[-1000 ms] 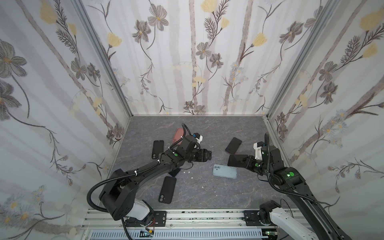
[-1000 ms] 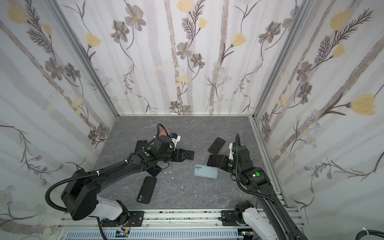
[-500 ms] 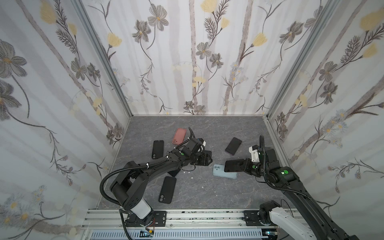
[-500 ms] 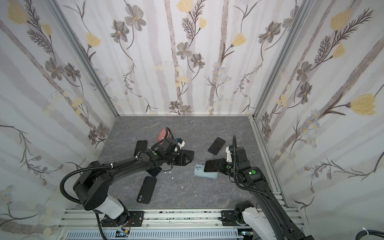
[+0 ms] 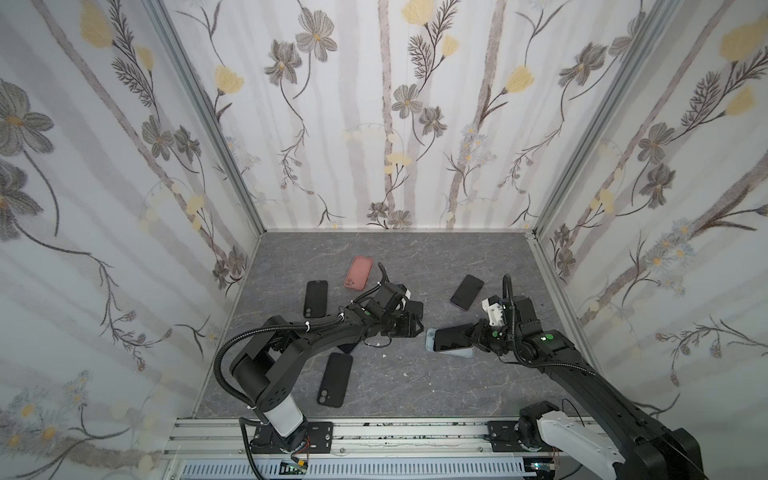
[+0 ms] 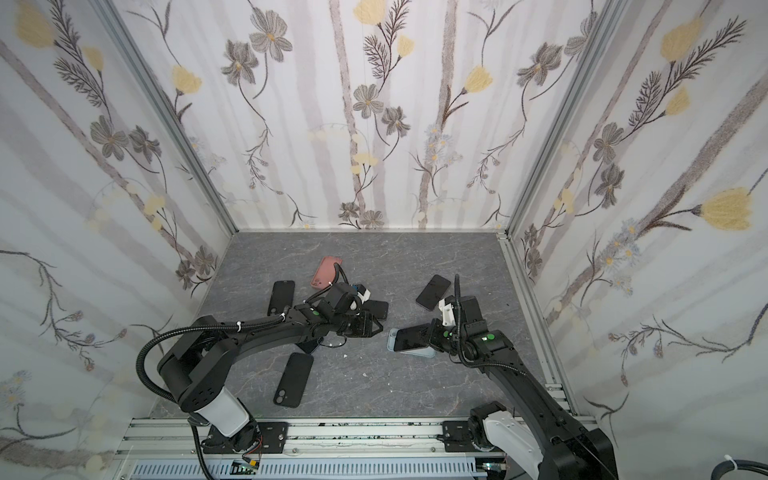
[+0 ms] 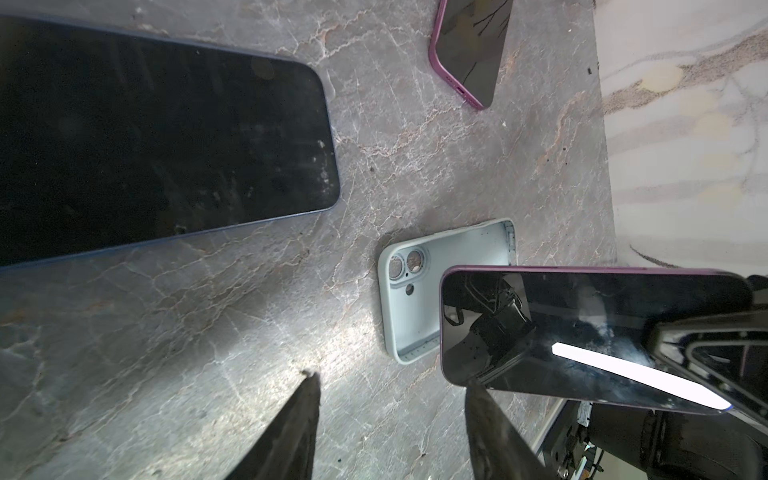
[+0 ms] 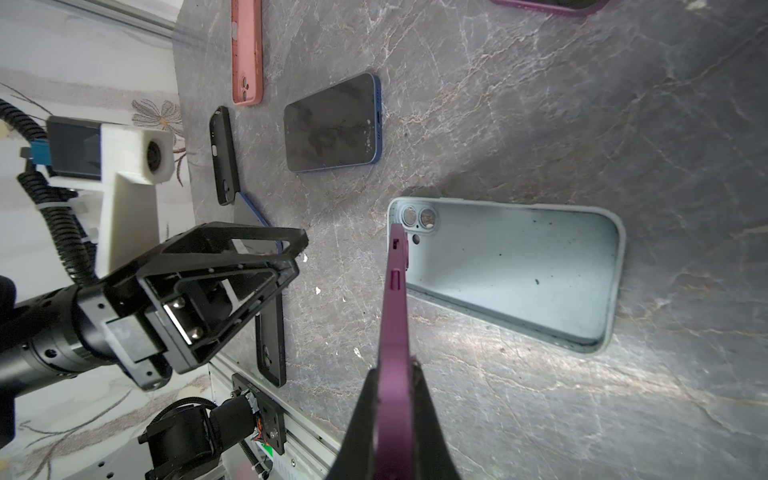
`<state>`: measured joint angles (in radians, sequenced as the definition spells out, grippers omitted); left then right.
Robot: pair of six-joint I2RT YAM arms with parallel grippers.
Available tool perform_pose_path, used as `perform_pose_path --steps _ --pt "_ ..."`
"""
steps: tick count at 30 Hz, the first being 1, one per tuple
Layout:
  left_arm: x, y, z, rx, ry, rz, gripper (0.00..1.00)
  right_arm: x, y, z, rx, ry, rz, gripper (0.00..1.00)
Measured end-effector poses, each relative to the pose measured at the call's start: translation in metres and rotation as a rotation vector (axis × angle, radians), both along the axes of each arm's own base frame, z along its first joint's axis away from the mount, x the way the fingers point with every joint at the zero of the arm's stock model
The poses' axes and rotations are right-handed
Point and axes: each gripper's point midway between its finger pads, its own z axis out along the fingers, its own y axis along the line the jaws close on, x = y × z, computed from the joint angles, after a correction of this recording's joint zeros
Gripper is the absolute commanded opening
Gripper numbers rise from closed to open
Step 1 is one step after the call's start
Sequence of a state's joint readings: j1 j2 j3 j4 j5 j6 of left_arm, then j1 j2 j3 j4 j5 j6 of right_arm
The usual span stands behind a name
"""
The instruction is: Put the phone into the phone case
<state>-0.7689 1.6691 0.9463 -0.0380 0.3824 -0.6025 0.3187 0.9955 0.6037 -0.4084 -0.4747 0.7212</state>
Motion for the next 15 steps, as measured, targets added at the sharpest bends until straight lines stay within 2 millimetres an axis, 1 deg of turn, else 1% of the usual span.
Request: perform_pose_path --steps 4,9,12,15 --pt "0.003 -0.005 -0.003 -0.017 -0.001 -0.005 0.51 0.005 0.004 -0.005 0.009 0.0 0.016 0.0" --pt "0.005 -0.01 -0.009 -0.033 0.01 0.001 0.45 0.007 0.006 -0.014 0.006 0.003 0.025 0.0" --pt "0.007 -0.015 -0.013 -0.044 0.01 -0.002 0.45 0.01 0.007 -0.015 0.007 -0.011 0.029 0.0" --pt "0.004 -0.016 -0.023 -0.034 0.029 -0.007 0.45 0.012 0.007 -0.02 0.004 -0.008 0.031 0.0"
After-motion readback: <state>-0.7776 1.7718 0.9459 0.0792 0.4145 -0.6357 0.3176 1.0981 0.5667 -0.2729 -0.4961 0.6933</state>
